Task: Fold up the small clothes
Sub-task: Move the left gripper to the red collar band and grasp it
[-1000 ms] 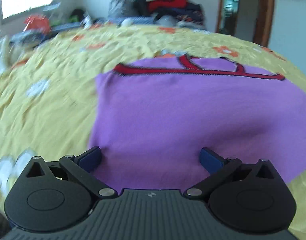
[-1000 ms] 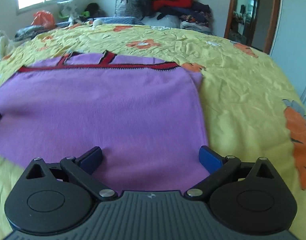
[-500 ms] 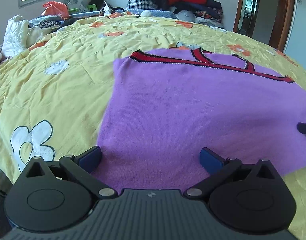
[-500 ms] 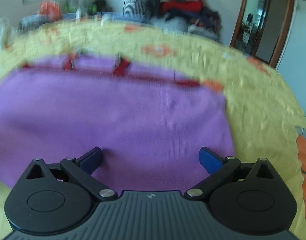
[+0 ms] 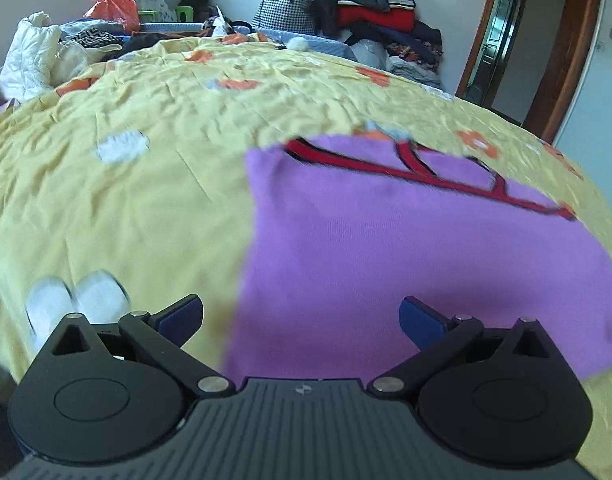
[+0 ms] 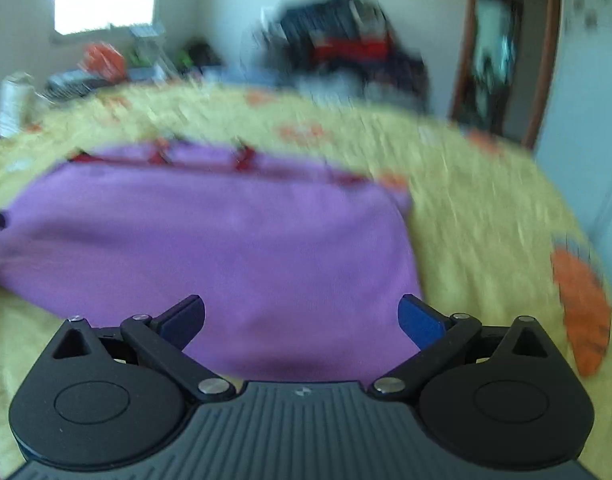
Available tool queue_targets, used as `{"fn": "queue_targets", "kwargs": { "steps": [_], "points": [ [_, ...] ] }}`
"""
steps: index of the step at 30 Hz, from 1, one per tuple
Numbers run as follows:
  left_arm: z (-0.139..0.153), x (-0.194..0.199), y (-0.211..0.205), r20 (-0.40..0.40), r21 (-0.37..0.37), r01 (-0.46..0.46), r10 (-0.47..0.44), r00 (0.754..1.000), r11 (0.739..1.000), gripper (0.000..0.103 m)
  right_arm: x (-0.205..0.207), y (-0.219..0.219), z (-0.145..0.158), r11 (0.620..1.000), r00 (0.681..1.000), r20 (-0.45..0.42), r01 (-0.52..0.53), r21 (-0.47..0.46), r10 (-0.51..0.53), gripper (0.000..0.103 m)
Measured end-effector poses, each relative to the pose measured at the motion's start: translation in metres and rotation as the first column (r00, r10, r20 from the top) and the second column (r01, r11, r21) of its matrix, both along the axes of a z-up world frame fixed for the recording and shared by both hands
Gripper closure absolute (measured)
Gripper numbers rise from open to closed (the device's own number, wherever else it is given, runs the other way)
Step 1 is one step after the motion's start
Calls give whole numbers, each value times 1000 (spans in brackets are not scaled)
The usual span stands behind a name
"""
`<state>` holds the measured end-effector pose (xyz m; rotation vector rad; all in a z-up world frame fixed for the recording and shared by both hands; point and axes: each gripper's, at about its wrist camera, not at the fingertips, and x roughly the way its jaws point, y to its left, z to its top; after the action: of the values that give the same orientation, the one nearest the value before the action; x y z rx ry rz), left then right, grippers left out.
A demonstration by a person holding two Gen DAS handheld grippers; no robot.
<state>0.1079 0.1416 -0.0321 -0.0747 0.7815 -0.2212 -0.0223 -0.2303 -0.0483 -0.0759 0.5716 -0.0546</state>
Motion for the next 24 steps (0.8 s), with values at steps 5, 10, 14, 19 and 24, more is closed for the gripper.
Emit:
{"fn": "queue_targets", "kwargs": {
  "steps": [5, 10, 14, 19, 24],
  "points": [
    [2, 60, 24, -11, -71, 130, -131, 991, 989, 0, 5, 62, -8, 989, 991, -28, -135, -67, 134, 0],
    [-4, 118, 25, -51, -118, 216, -223, 973, 969, 0, 12, 123, -12, 954, 970, -23, -241, -177, 241, 0],
    [-16, 146, 11, -102, -120, 287, -299, 949, 950, 0, 24, 140, -15, 946, 963, -50, -268, -182, 263, 0],
    [-18, 163, -10, -98, -61, 372, -376, 921, 926, 0, 39, 145, -22, 944, 951, -113, -303, -128, 289, 0],
    [-16, 188, -8, -139, -191, 356, -384, 913, 915, 0, 44, 153, -18, 939, 939, -108, -335, -74, 326, 0]
  ]
}}
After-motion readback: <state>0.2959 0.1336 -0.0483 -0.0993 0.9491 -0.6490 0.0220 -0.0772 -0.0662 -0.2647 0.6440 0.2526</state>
